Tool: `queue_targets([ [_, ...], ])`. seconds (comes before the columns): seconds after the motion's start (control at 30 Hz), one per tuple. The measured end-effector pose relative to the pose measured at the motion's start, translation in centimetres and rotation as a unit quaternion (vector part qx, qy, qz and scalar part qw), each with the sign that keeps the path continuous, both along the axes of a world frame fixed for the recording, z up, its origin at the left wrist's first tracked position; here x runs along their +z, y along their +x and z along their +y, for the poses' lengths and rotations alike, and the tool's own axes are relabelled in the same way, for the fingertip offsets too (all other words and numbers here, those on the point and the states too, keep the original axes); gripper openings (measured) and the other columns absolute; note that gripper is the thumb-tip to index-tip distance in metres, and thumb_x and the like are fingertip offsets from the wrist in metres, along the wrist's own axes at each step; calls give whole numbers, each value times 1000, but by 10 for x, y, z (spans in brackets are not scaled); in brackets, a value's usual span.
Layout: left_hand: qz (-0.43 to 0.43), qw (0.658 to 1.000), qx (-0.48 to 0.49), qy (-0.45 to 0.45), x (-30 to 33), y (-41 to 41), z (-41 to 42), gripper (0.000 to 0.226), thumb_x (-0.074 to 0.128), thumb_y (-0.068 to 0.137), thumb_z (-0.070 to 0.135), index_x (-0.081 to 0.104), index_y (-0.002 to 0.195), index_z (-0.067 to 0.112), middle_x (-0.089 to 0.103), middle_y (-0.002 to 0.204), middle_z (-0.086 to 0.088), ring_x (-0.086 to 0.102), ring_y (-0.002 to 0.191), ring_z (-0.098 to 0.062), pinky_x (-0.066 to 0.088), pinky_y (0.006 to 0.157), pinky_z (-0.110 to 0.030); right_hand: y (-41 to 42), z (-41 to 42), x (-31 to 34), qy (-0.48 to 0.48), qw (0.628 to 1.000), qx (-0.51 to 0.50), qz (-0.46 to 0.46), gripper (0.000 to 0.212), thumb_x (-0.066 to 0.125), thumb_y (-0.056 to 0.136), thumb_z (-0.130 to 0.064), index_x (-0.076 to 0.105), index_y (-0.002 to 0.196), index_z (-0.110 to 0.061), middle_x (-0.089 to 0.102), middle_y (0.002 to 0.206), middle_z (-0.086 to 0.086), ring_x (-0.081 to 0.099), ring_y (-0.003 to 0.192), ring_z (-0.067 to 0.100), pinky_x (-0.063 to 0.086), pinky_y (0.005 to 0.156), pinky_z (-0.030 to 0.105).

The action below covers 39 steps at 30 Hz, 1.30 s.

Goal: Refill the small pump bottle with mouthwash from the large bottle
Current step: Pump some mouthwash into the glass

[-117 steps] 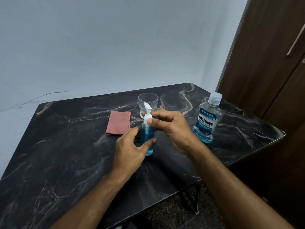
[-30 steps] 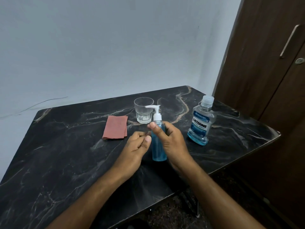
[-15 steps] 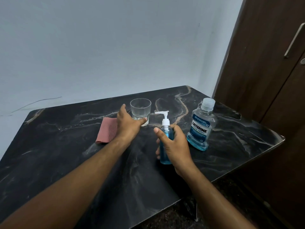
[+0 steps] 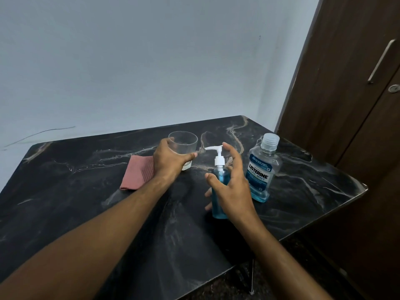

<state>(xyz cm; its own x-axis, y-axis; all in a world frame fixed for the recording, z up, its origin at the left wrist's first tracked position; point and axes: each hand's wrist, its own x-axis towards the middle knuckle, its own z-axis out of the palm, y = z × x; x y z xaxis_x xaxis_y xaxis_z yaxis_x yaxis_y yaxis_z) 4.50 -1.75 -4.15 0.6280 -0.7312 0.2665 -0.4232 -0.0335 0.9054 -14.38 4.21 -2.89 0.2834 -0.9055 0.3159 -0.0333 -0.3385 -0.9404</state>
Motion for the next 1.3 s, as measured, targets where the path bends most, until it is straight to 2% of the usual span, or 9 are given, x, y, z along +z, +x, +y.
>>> queue_targets([
  [0.13, -23, 998, -53, -34, 4, 1, 39, 76, 97, 55, 40, 59, 120, 27, 68, 116, 11, 66, 107, -12, 56, 89, -29, 0, 0, 4, -35, 999, -14, 19, 82, 65, 87, -4, 33, 139, -59, 61, 103, 1, 69, 54, 35, 59, 43, 52],
  [0.2, -44, 995, -81, -45, 6, 3, 62, 81, 97, 56, 37, 60, 127, 27, 69, 120, 13, 65, 109, -7, 56, 91, -27, 1, 2, 5, -39, 999, -6, 27, 89, 62, 86, -3, 28, 141, -64, 69, 90, 11, 67, 51, 37, 59, 45, 51],
  [0.33, -82, 991, -90, -53, 4, 4, 105, 84, 96, 54, 30, 60, 131, 32, 59, 108, 30, 53, 104, 22, 43, 80, 1, 1, 9, 4, -34, 998, 32, 43, 95, 58, 84, -3, 25, 141, -71, 69, 67, 11, 66, 52, 39, 60, 46, 42],
  [0.47, -67, 987, -138, -53, -1, 4, 135, 83, 92, 54, 30, 60, 131, 36, 67, 114, 23, 62, 111, 5, 48, 91, -12, -1, 17, 1, -62, 995, 39, 68, 89, 60, 83, 1, 36, 142, -60, 70, 86, 3, 69, 59, 31, 62, 52, 37],
  [0.57, -37, 985, -156, -57, -6, 1, 143, 78, 91, 54, 26, 61, 124, 41, 69, 108, 28, 65, 107, 6, 49, 88, -10, 1, 21, 1, -71, 994, 46, 75, 81, 62, 82, 1, 40, 140, -52, 70, 93, -12, 66, 51, 32, 60, 46, 41],
  [0.73, -26, 983, -171, -58, -10, -2, 144, 77, 93, 57, 15, 63, 124, 37, 71, 110, 25, 66, 106, 5, 49, 85, -8, 3, 26, 5, -100, 988, 73, 90, 72, 67, 77, -15, 42, 136, -47, 73, 98, -14, 66, 55, 2, 51, 50, 15],
  [0.83, -21, 983, -171, -58, -11, -2, 144, 79, 94, 58, 13, 63, 129, 31, 73, 109, 20, 65, 105, 6, 46, 82, -5, 2, 22, 5, -106, 985, 71, 116, 75, 68, 79, -4, 42, 134, -48, 73, 95, -2, 66, 54, 3, 50, 48, 16],
  [1.0, -21, 984, -166, -61, -12, 0, 144, 81, 94, 59, 12, 62, 132, 28, 71, 109, 19, 64, 101, 9, 46, 80, -4, 1, 18, 3, -123, 978, 59, 160, 71, 68, 78, -7, 41, 127, -51, 67, 80, -4, 62, 50, 6, 50, 46, 20],
  [1.3, -33, 981, -175, -72, -11, -2, 146, 82, 90, 55, 28, 60, 131, 34, 66, 113, 30, 64, 107, 5, 50, 87, -11, 0, 19, 6, -137, 974, 90, 154, 86, 68, 75, -11, 34, 141, -54, 69, 103, -15, 66, 57, 9, 53, 50, 21],
])
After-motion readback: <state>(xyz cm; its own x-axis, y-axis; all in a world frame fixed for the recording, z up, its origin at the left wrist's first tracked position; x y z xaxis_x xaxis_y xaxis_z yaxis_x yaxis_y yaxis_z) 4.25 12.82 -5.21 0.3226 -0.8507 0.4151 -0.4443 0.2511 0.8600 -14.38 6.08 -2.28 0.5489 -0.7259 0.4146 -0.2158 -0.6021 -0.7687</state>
